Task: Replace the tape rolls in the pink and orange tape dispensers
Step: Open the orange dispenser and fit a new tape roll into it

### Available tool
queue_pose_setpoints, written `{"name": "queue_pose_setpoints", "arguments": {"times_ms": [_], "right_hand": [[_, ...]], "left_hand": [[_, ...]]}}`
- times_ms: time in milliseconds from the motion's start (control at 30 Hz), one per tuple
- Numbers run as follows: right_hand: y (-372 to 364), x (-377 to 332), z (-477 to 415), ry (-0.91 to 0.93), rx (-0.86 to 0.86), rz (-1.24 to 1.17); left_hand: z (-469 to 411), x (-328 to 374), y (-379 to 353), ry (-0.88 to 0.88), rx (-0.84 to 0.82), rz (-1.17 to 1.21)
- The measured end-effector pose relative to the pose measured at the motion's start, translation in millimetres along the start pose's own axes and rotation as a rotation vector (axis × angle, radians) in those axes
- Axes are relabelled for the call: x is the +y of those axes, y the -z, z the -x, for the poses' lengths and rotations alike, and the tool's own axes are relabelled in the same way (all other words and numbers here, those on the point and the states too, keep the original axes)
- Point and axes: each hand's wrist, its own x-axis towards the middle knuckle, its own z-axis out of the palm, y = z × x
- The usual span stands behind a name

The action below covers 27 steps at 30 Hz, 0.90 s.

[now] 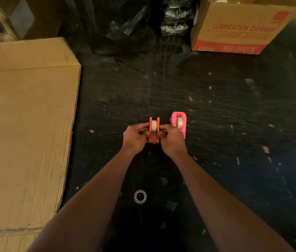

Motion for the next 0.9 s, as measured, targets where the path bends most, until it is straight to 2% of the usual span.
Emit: {"name": "queue_pose_setpoints", "arguments": {"times_ms": [167, 333, 600, 733, 900], "right_hand": [[9.2, -4.6, 6.9, 0.012, -0.023, 0.044], [27.0, -1.8, 35.2, 0.05, -0.05, 0.118], [54.2, 35.8, 98.5, 0.042, -0.159, 0.392], [60.6, 55.1, 120.3, -0.025, -0.202, 0.547], [60.6, 72.5, 142.6, -0.082, -0.175, 0.508]], "left_hand": [[6.3, 6.7, 5.7, 0.016, 0.031, -0.057], [43.3, -1.6, 12.5, -0.061, 0.109, -0.268], [132.7, -41.0, 9.7, -0.191, 0.01, -0.541], [159.2, -61.3, 8.8, -0.196, -0.024, -0.736], [180.0, -87.0, 4.5, -0.169, -0.033, -0.844]]}}
